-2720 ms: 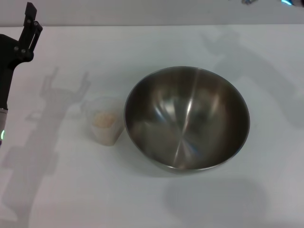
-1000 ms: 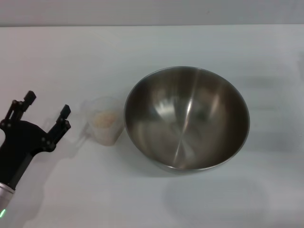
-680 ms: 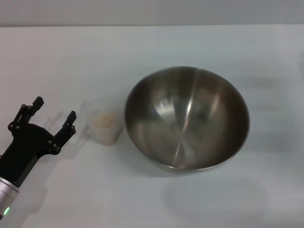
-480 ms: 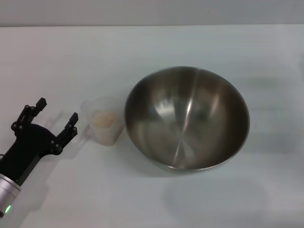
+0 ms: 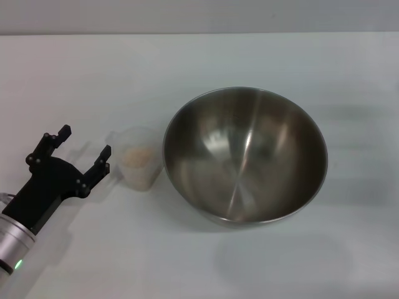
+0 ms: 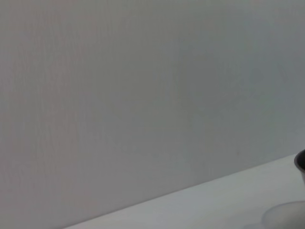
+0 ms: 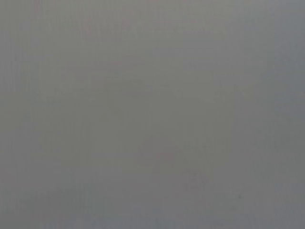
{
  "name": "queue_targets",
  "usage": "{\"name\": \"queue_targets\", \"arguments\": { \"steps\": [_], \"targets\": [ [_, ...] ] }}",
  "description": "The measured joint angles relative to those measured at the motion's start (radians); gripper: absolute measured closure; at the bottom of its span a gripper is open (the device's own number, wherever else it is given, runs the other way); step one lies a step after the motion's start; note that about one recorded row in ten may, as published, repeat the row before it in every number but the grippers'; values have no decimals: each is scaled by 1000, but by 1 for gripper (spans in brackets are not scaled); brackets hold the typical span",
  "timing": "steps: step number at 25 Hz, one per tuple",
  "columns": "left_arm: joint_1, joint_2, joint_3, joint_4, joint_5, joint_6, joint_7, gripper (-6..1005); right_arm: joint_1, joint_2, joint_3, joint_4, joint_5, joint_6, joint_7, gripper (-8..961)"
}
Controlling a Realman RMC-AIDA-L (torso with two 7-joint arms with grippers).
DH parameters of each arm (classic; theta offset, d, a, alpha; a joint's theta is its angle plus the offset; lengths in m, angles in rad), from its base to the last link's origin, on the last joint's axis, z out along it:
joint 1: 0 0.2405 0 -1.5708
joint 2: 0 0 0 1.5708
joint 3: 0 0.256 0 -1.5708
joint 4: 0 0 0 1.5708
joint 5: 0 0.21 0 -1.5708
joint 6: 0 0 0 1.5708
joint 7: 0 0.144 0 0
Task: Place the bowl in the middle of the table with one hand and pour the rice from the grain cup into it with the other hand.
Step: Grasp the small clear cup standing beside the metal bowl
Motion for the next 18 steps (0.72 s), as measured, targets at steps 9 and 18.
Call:
{"name": "queue_targets", "arguments": {
  "steps": [9,18],
  "targets": [
    [-29,-2,-5,7,-1,-54,7,170,-9,3,7,0,0,-3,0,411],
    [-47,-3,-4,8,-2,-64,7,187,-15,4,25,-1,0,-3,0,411]
  ]
}}
